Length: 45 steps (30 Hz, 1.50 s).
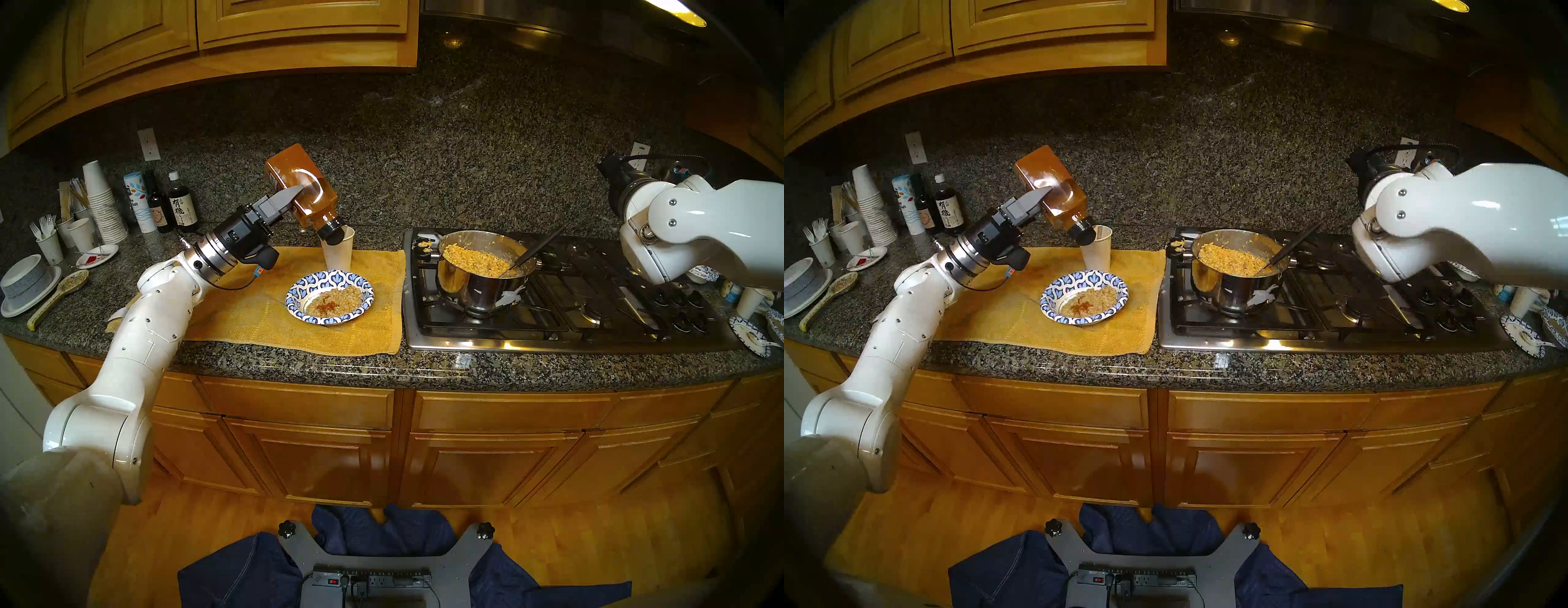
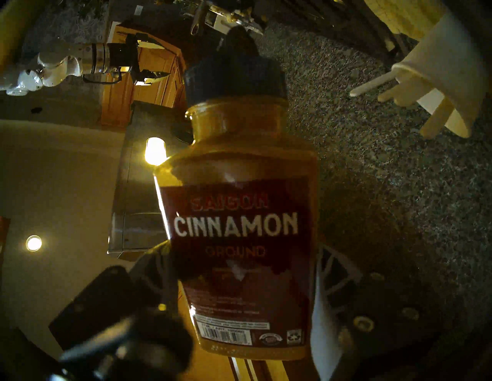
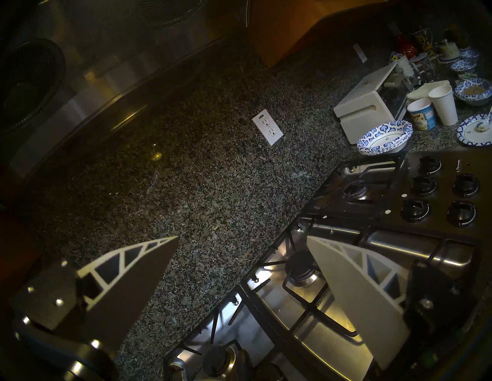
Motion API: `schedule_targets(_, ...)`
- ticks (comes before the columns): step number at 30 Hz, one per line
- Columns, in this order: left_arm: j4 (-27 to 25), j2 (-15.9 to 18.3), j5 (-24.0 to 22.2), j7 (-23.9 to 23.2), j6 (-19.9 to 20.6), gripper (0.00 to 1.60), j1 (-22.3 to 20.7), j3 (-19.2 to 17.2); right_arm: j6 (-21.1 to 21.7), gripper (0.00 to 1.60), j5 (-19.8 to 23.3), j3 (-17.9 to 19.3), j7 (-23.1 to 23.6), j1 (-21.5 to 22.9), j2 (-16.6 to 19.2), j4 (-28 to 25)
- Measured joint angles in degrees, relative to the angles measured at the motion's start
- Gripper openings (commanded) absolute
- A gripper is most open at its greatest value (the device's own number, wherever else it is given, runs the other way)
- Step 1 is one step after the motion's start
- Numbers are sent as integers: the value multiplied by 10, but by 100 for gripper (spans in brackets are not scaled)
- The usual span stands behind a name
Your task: Scoop oatmeal into bowl, add cinnamon, and put a spoon inside bowl
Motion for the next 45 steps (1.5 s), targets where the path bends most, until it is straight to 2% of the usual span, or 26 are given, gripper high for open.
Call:
schedule_targets(7, -2, 28, 44, -6, -13, 0, 44, 22, 0, 160, -2, 0, 0, 0, 0, 0)
schedule_targets(13, -3, 36, 52, -6, -18, 0, 65, 16, 0, 160, -3, 1, 0, 0, 0, 0)
schedule_targets(30, -22, 3, 30, -19, -24, 0, 27, -30, 0, 160, 4, -1, 0, 0, 0, 0)
schedule_targets(35, -27, 6, 33, -21, -40, 0, 36, -28, 0, 160, 0, 0, 0, 0, 0, 0)
schedule_targets(40, -31, 10, 31, -20, -48, 0, 66, -34, 0, 160, -3, 1, 0, 0, 0, 0)
schedule_targets(45, -34, -6, 24, -28, -49, 0, 71, -48, 0, 160, -1, 0, 1, 0, 1, 0)
